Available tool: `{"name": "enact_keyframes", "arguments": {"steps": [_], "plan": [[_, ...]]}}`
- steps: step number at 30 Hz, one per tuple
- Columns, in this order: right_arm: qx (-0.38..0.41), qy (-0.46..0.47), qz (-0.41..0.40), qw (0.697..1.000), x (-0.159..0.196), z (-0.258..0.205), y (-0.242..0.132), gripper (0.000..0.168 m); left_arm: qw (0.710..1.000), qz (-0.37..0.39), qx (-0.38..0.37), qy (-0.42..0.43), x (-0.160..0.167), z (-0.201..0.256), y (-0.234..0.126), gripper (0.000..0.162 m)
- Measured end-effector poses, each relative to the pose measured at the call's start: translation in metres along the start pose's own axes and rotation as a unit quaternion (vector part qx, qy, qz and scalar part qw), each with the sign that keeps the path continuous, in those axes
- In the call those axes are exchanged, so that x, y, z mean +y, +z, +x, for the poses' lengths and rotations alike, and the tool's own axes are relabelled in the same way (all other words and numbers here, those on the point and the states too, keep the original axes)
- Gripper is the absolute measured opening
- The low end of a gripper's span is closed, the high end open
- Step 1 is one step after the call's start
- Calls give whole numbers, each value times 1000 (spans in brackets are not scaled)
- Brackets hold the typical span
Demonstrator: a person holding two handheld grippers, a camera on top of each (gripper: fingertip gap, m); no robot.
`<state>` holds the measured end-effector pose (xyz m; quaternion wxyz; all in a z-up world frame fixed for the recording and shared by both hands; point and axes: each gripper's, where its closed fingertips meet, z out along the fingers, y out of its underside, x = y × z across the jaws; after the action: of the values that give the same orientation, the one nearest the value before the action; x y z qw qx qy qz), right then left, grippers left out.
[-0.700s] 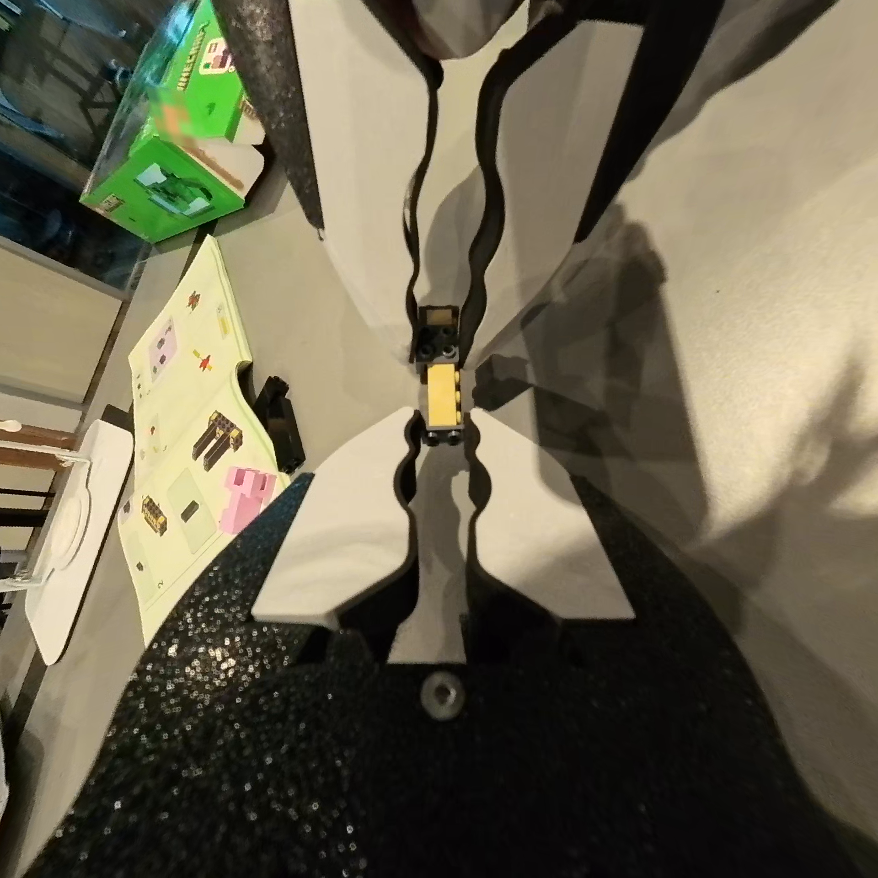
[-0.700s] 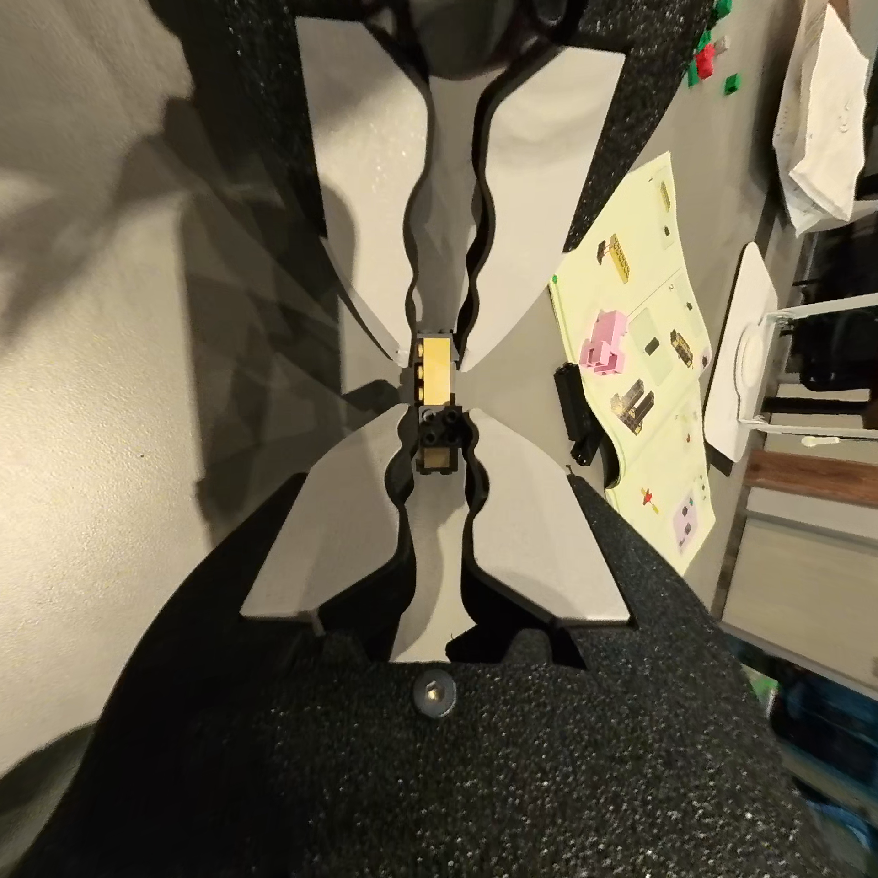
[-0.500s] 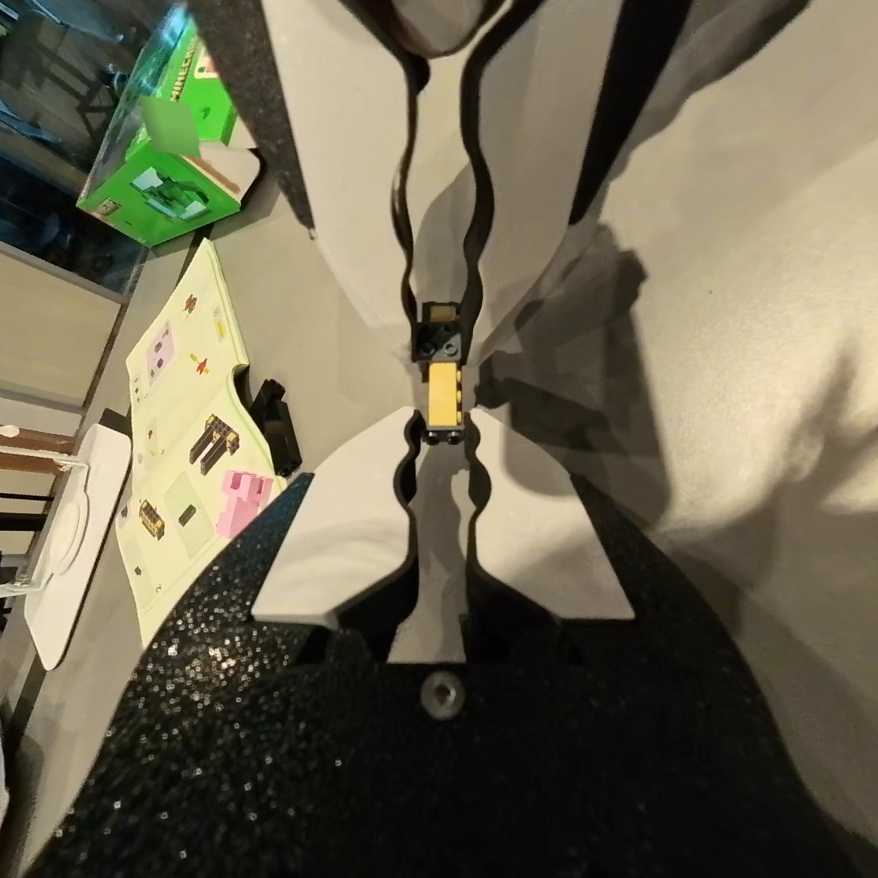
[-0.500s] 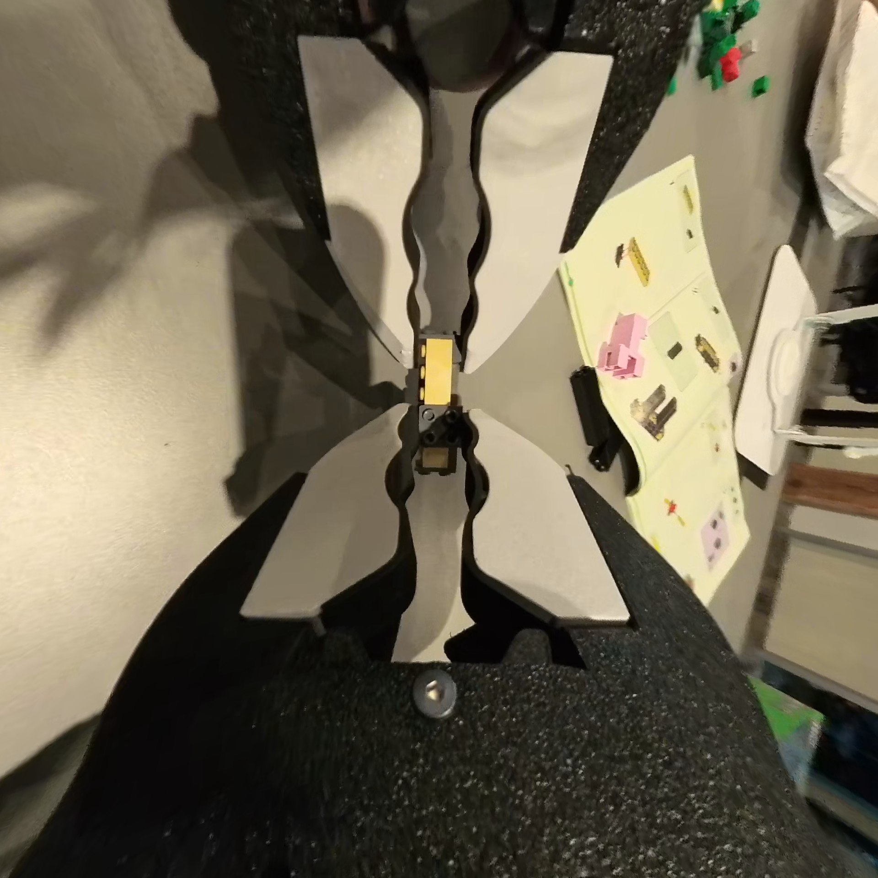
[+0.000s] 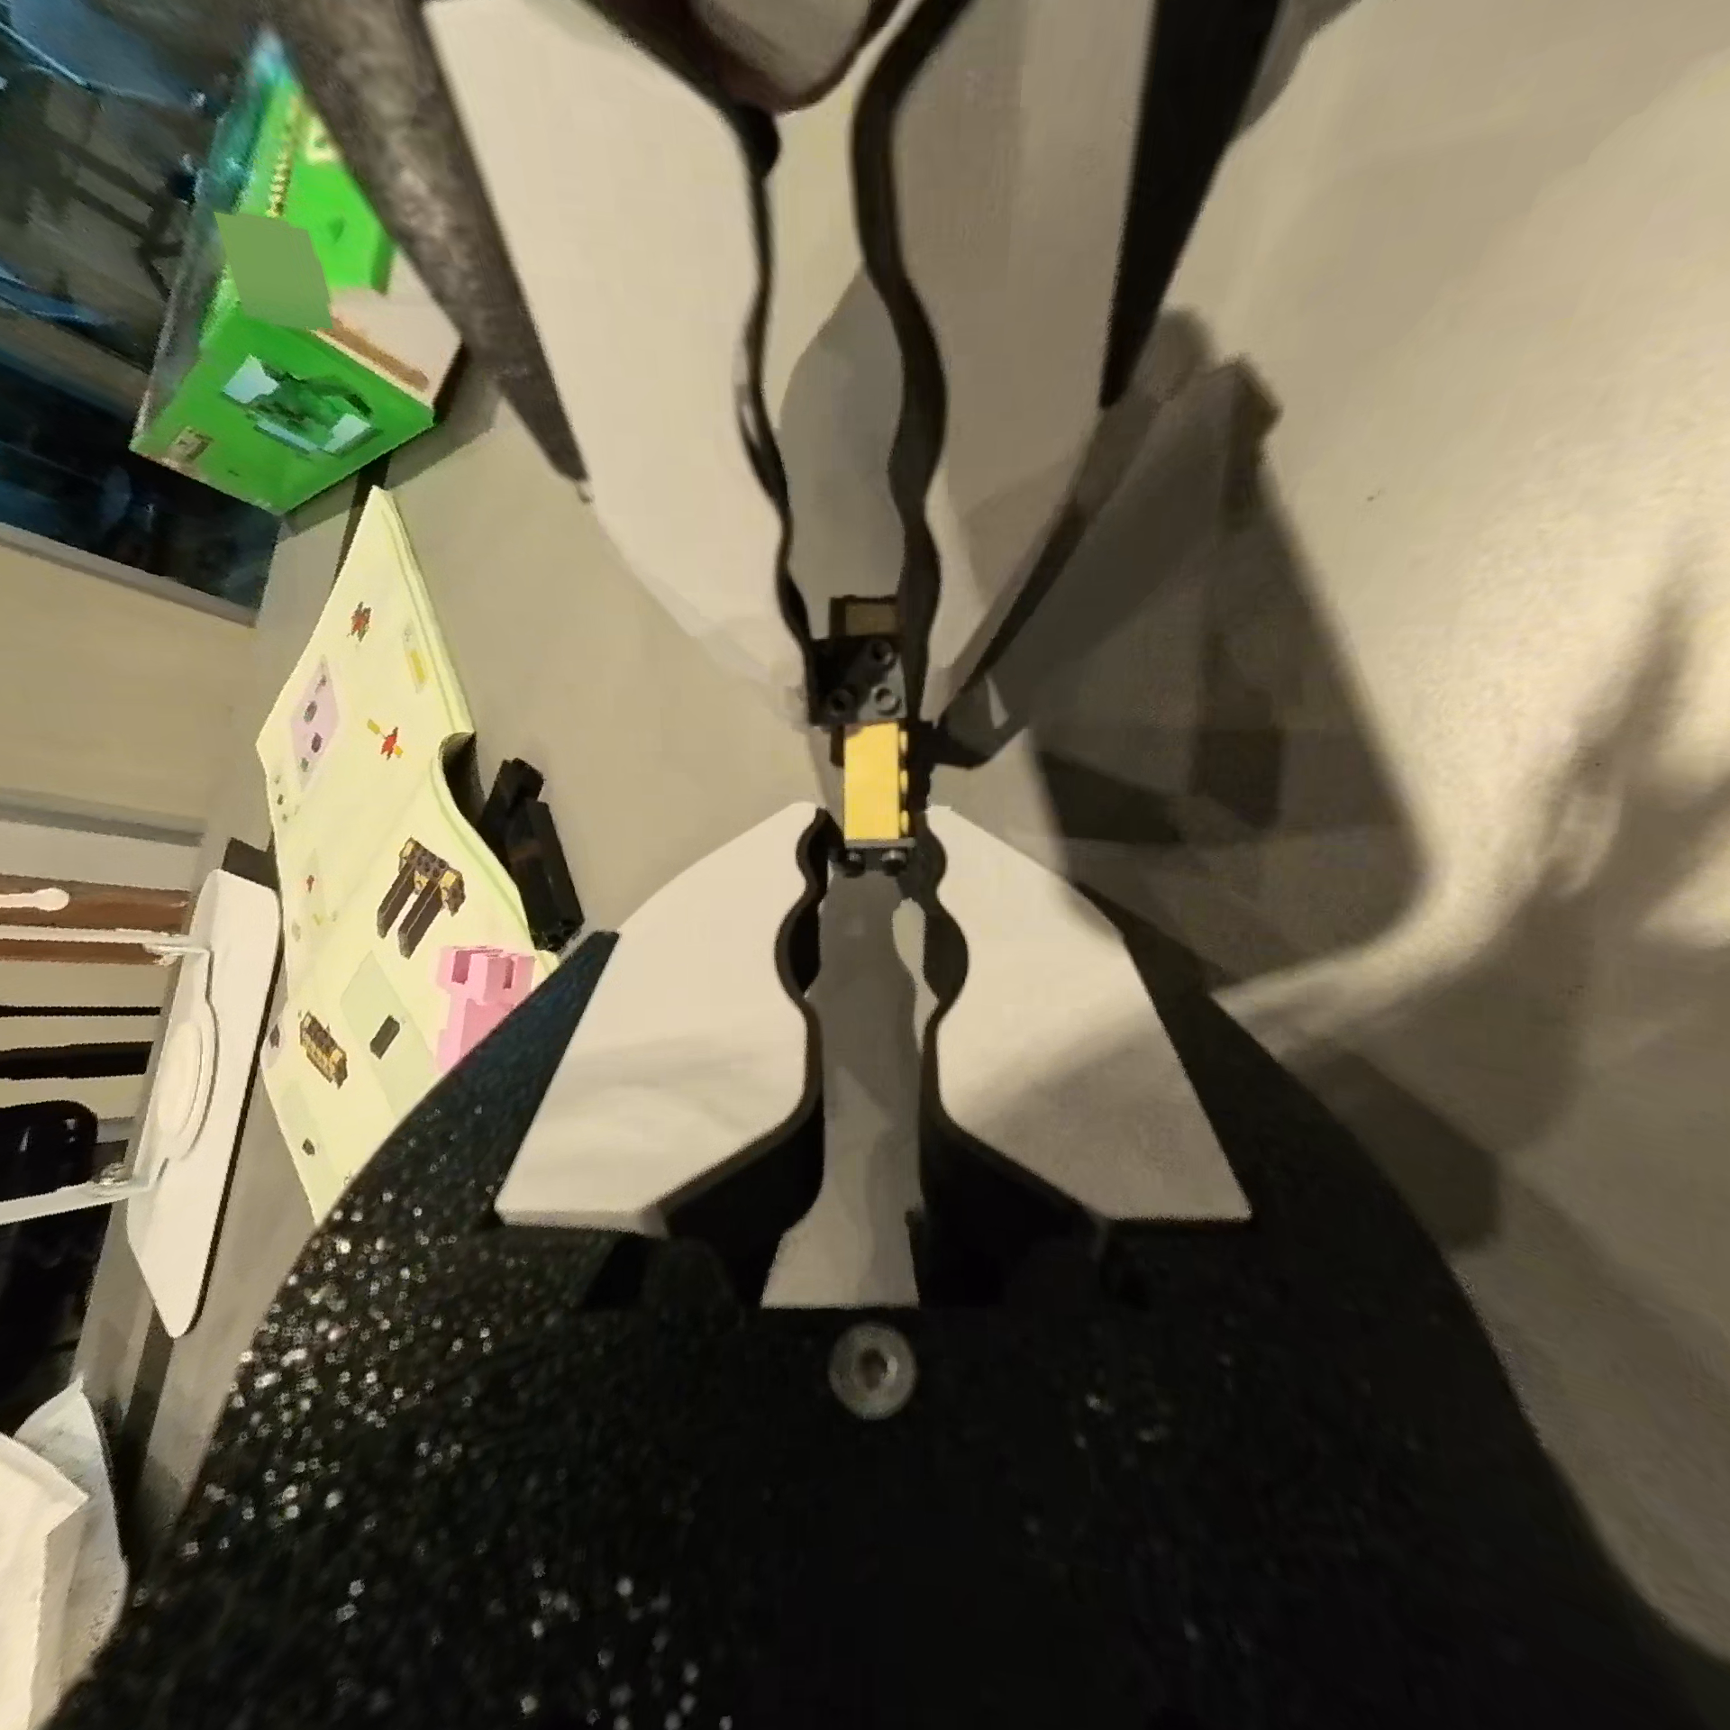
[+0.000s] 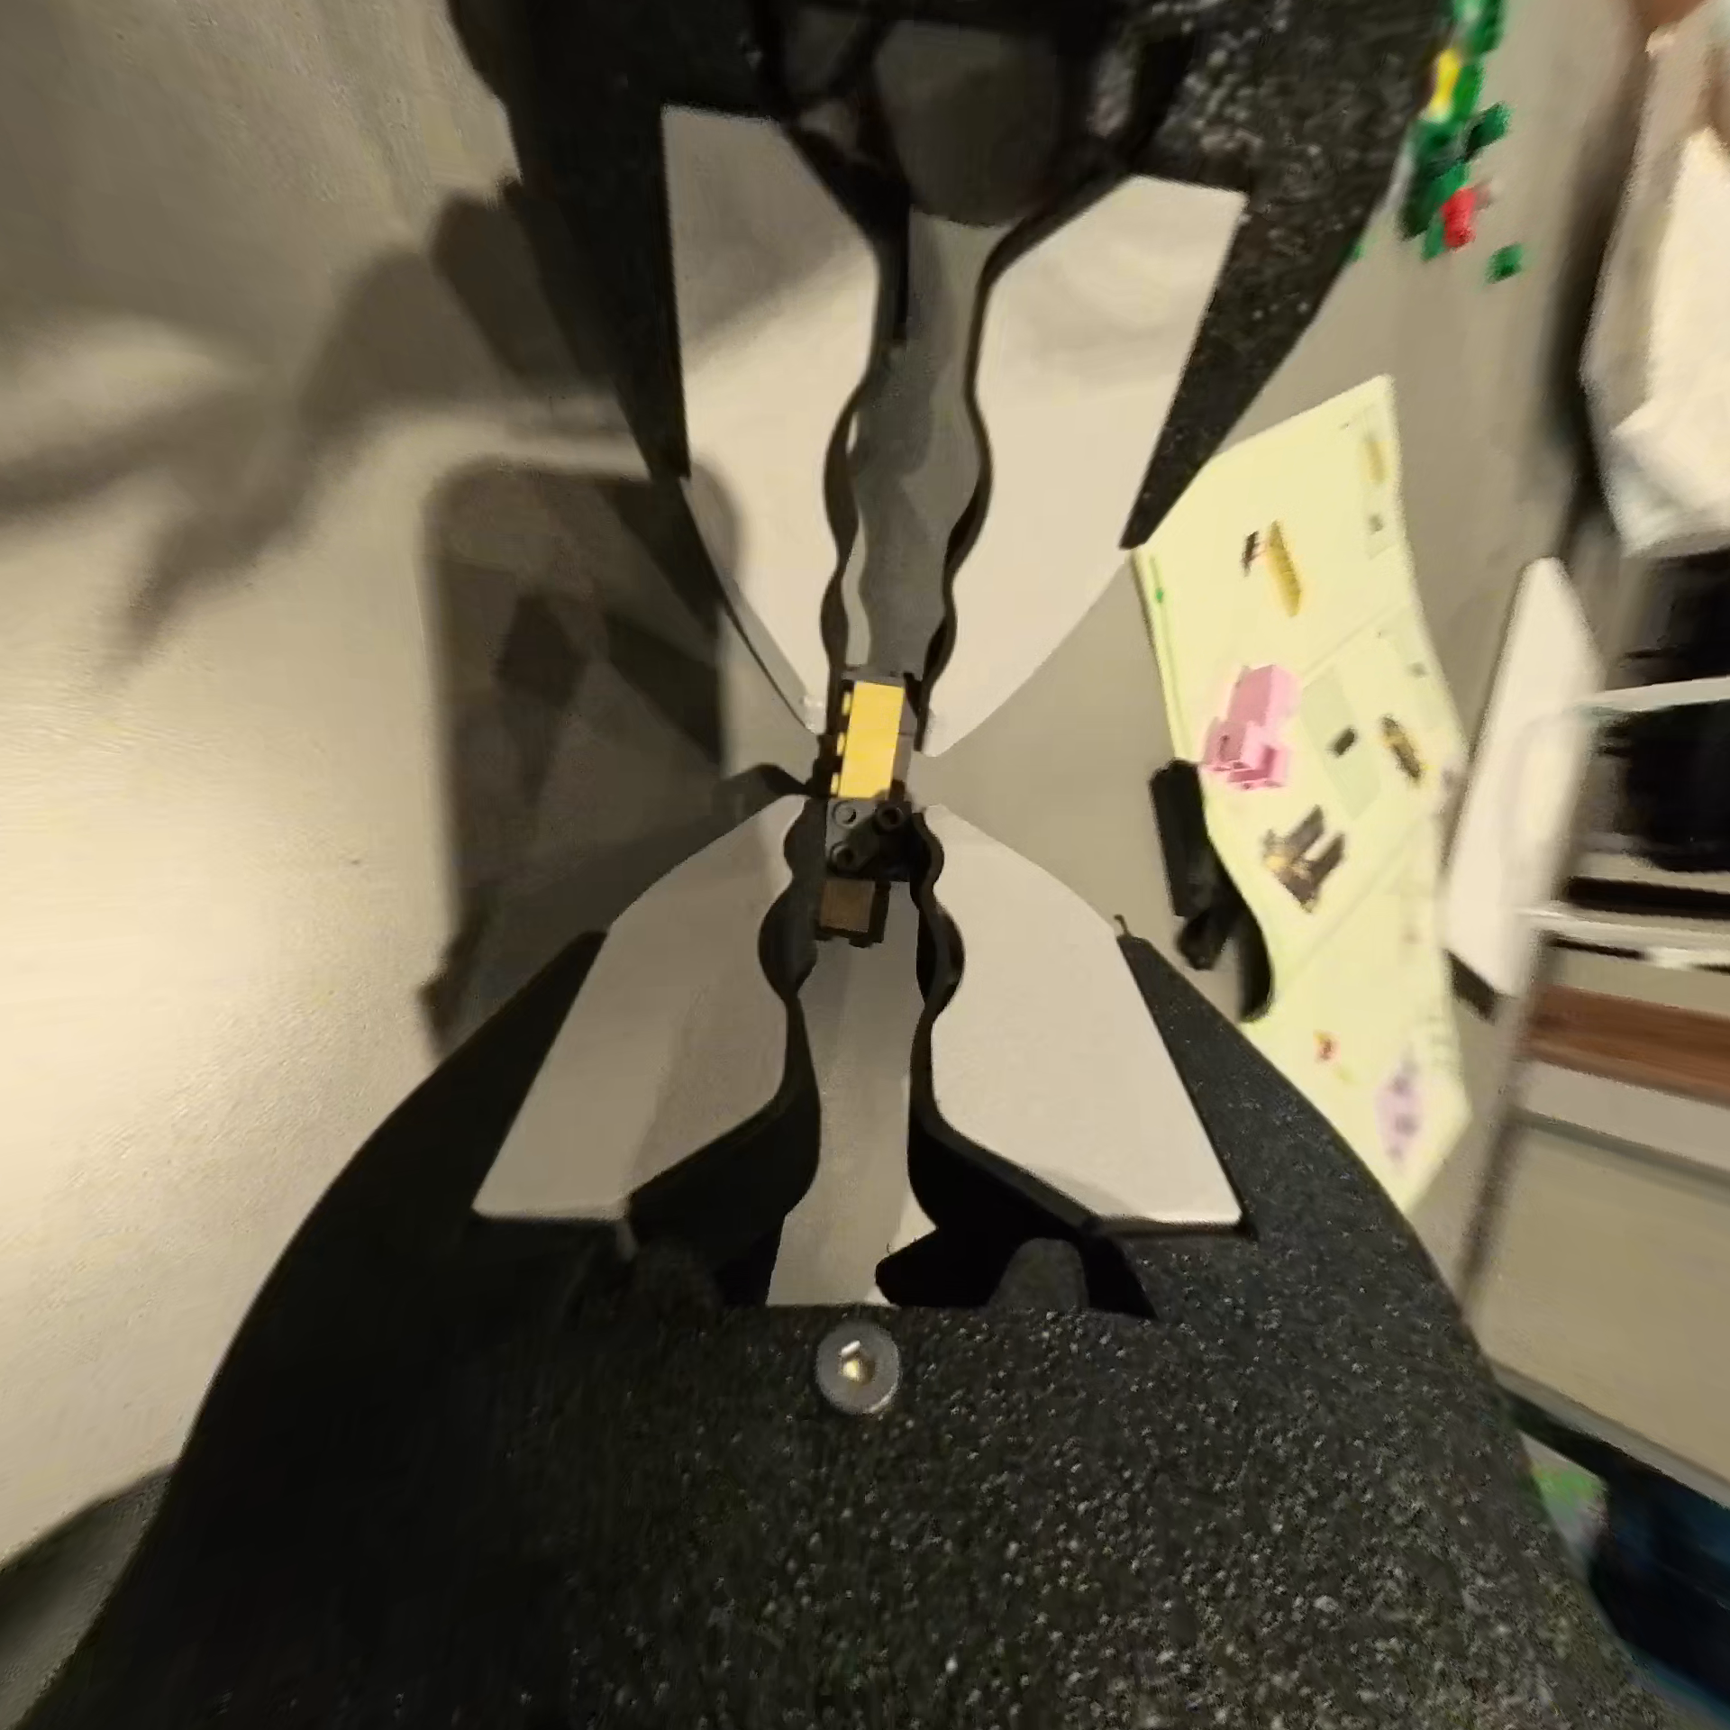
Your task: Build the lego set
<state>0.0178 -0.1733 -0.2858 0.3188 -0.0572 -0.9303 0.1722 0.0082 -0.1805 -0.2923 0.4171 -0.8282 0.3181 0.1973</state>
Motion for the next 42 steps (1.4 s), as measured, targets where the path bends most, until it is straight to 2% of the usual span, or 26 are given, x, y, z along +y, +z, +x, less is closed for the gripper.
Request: {"name": "enact_keyframes", "arguments": {"steps": [7, 17, 26, 35, 42], "plan": [[28, -17, 5, 999, -2, -4, -2, 16, 999, 1, 6, -31, 1, 0, 0, 20], [53, -32, 17, 998, -4, -6, -1, 17, 994, 9, 43, -100, 5, 0, -8, 38], [73, -69, 18, 995, -6, -9, -2, 17, 960, 74, 138, -232, -4, 0, -15, 39], [92, -96, 26, 991, -10, -10, -3, 16, 940, 51, 248, -231, -4, 11, -7, 35], [100, -96, 30, 990, -10, -10, -5, 16, 950, 30, 249, -186, -1, 17, -2, 26]]}}
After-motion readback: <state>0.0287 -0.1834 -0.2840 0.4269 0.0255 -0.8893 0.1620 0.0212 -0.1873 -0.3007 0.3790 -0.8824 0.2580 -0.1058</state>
